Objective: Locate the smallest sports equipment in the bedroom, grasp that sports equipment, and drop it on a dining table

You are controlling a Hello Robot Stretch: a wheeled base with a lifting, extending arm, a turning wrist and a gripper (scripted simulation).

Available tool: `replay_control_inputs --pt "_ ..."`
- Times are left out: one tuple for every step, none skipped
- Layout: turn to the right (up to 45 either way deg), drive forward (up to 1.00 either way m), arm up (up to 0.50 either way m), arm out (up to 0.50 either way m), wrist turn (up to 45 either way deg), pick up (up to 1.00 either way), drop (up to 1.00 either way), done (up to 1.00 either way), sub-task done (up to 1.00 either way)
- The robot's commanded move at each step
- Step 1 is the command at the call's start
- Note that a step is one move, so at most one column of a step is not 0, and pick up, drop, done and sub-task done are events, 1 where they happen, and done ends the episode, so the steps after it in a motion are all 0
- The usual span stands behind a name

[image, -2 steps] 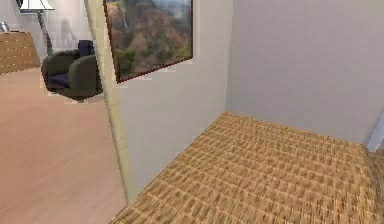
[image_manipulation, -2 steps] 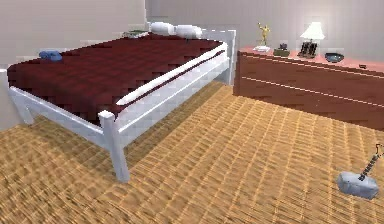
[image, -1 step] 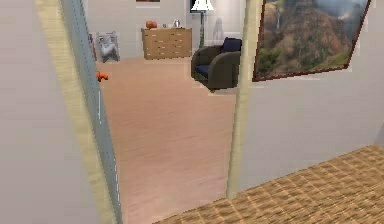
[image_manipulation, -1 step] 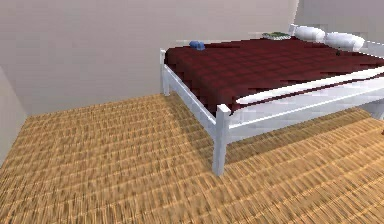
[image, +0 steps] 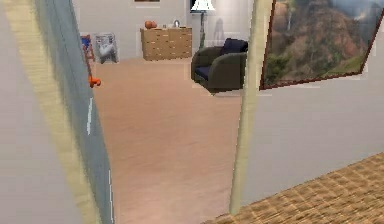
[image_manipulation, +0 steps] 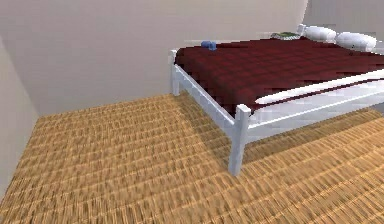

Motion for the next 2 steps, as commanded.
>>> replay_control_inputs --pt "-9.0 0.0 0.0 0.0 0.0 0.0 0.0 0.0 0.0" --pt "0.0 0.75 0.0 0.0 0.0 0.0 0.0 0.0 0.0"
